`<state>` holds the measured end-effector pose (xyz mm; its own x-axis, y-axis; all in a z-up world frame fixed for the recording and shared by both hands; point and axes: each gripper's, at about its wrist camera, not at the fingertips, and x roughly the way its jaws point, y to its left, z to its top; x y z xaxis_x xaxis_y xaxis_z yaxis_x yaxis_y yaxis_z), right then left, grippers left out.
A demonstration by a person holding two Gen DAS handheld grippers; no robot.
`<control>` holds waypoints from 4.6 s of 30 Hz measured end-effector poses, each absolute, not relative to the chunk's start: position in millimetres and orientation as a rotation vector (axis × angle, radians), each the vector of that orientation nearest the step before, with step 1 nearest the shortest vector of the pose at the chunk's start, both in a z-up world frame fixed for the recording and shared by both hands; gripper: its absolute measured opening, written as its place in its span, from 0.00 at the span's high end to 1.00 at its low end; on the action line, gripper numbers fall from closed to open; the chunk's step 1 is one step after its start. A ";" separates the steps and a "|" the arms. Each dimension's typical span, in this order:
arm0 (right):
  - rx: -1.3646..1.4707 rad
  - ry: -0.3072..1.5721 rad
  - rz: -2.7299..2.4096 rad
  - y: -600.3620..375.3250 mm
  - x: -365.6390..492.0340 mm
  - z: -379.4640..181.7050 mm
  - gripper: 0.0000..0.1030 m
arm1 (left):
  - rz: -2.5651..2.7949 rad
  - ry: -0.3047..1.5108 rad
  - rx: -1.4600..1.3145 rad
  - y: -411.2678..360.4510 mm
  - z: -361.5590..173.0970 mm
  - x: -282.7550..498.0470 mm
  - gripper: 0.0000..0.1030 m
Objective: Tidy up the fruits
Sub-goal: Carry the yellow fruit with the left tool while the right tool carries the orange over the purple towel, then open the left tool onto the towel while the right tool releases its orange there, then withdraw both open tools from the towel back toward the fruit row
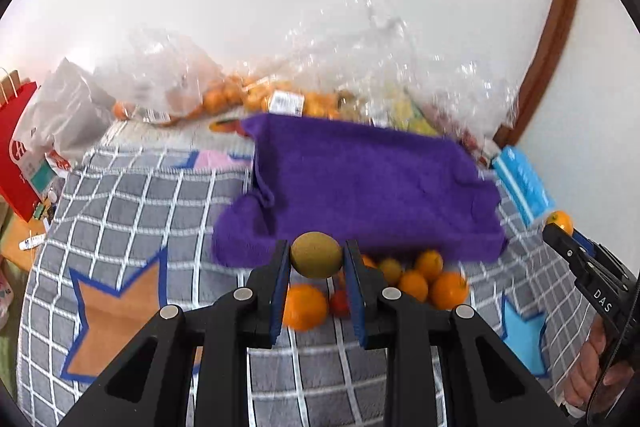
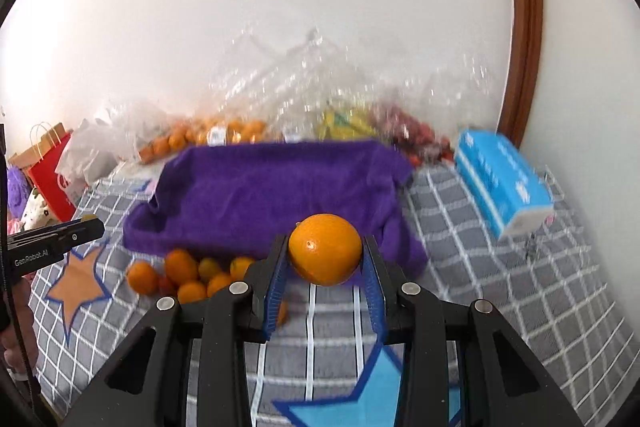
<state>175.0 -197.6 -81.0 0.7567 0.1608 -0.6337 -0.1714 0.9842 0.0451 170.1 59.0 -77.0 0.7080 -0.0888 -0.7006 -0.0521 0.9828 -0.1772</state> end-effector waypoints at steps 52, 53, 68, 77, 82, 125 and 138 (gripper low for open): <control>0.023 0.864 0.248 -177.6 293.8 -172.1 0.66 | -0.002 0.901 -0.193 49.6 -155.8 285.4 0.76; 0.023 0.868 0.246 -177.4 294.5 -172.9 0.65 | -0.003 0.904 -0.193 49.8 -156.8 285.4 0.75; 0.005 0.900 0.242 -174.7 298.0 -179.1 0.65 | -0.004 0.940 -0.200 49.2 -163.5 287.7 0.75; 0.000 0.878 0.248 -174.5 292.7 -174.5 0.62 | -0.003 0.948 -0.198 48.3 -164.1 288.0 0.75; 0.024 0.864 0.254 -178.1 290.5 -168.0 0.46 | -0.003 0.940 -0.206 48.2 -160.4 285.7 0.75; 0.050 0.717 0.137 -187.5 136.5 -99.3 0.13 | -0.073 0.759 -0.204 51.8 -86.5 134.5 0.53; 0.090 0.688 0.163 -183.6 122.4 -106.2 0.13 | -0.044 0.797 -0.221 65.4 -101.8 122.4 0.53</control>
<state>122.4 -183.6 -106.2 0.7606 0.1792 -0.6240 -0.1196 0.9834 0.1366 122.4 65.4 -101.8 0.6993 -0.1218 -0.7044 -0.0441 0.9761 -0.2126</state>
